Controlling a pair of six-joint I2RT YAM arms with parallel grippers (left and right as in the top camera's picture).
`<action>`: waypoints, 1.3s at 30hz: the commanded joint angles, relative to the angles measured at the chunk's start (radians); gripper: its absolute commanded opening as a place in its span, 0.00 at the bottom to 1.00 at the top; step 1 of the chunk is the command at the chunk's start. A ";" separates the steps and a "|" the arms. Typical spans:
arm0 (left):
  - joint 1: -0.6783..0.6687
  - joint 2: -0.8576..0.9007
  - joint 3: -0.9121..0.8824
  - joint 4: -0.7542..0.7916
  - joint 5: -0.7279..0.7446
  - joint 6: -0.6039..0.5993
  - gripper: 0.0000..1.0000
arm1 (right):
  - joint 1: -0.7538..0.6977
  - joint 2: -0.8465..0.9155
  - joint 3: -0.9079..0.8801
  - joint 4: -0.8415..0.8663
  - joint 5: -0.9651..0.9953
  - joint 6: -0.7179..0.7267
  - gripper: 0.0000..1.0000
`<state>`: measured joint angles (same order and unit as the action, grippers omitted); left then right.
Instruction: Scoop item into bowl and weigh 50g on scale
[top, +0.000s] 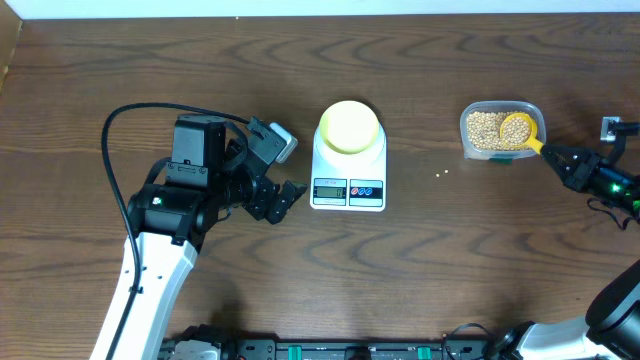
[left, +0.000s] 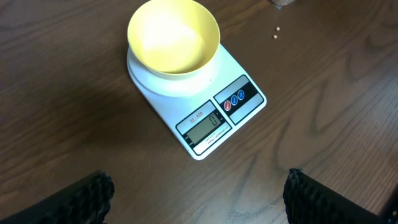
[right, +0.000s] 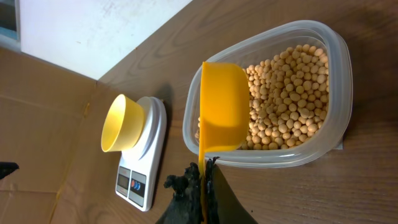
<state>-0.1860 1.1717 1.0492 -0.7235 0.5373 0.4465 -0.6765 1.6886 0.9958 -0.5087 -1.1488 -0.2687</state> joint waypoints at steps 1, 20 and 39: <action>-0.003 0.004 -0.005 0.003 0.012 0.013 0.89 | -0.002 0.006 0.002 0.000 -0.035 -0.002 0.01; -0.003 0.004 -0.005 0.003 0.012 0.013 0.89 | -0.003 0.006 0.002 -0.004 -0.097 0.006 0.01; -0.003 0.004 -0.005 0.003 0.012 0.013 0.89 | -0.005 0.006 0.002 -0.004 -0.129 0.006 0.01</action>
<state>-0.1860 1.1717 1.0492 -0.7235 0.5373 0.4465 -0.6769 1.6886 0.9958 -0.5121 -1.2243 -0.2684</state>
